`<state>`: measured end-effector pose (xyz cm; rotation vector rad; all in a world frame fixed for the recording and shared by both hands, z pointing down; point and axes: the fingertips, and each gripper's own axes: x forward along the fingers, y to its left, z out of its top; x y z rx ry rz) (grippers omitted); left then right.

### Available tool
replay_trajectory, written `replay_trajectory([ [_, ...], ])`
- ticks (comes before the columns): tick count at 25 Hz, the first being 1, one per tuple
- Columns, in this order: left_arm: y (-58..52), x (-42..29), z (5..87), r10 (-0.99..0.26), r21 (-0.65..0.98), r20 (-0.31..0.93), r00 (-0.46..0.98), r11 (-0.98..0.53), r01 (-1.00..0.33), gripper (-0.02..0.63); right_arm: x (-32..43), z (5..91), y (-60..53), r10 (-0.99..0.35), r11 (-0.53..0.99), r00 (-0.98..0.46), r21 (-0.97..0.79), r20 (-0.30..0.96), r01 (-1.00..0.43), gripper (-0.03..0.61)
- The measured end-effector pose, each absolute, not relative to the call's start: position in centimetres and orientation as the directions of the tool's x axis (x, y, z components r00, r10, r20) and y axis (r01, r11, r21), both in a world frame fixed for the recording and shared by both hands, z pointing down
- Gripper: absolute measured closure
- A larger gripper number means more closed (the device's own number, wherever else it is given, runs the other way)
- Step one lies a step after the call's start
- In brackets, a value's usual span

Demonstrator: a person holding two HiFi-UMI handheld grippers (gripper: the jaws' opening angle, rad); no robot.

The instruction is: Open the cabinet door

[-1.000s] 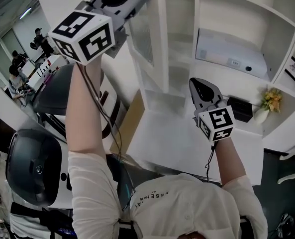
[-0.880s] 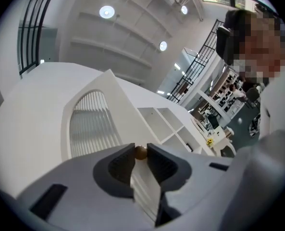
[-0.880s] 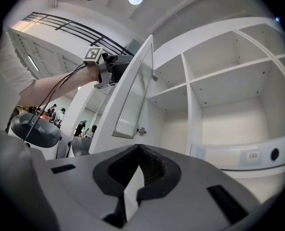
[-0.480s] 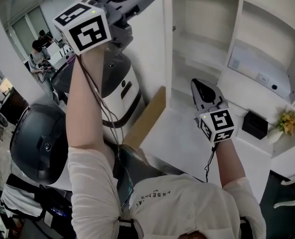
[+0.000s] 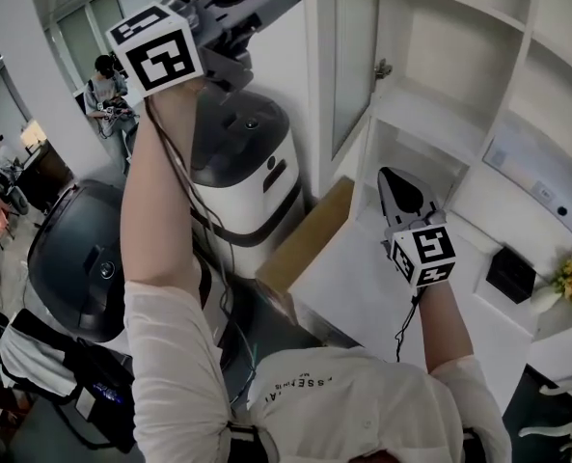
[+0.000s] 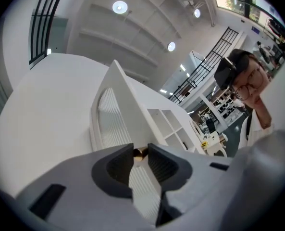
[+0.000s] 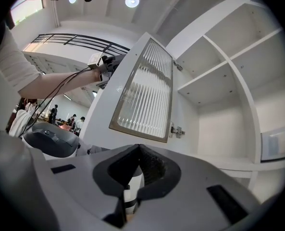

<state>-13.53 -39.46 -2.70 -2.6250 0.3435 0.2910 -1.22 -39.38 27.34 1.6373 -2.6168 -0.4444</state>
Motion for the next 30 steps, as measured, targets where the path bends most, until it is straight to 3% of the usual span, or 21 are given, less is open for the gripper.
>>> replay_trajectory([
  [8, -43.8, -16.8, -2.1, -0.177, -0.361, -0.292, 0.94, -0.89, -0.28, 0.538, -3.2, 27.9, -42.9, -0.872, 0.435, -0.473, 0.242, -0.125, -0.867, 0.565],
  [15, -43.2, -17.0, -2.4, -0.17, -0.399, -0.274, 0.947, -0.876, -0.273, 0.532, -4.5, 27.3, -43.8, -0.87, 0.433, -0.472, 0.237, -0.142, -0.87, 0.565],
  [24, -41.4, -19.2, -2.2, -0.402, -0.44, -0.374, 0.835, -0.716, -0.542, 0.532, -5.7, 28.6, -41.7, -0.87, 0.448, -0.481, 0.231, -0.111, -0.864, 0.565],
  [30, -39.4, -19.6, 1.1, -0.488, -0.431, -0.365, 0.793, -0.666, -0.609, 0.532, -6.2, 30.7, -39.2, -0.865, 0.475, -0.498, 0.217, -0.065, -0.853, 0.565],
])
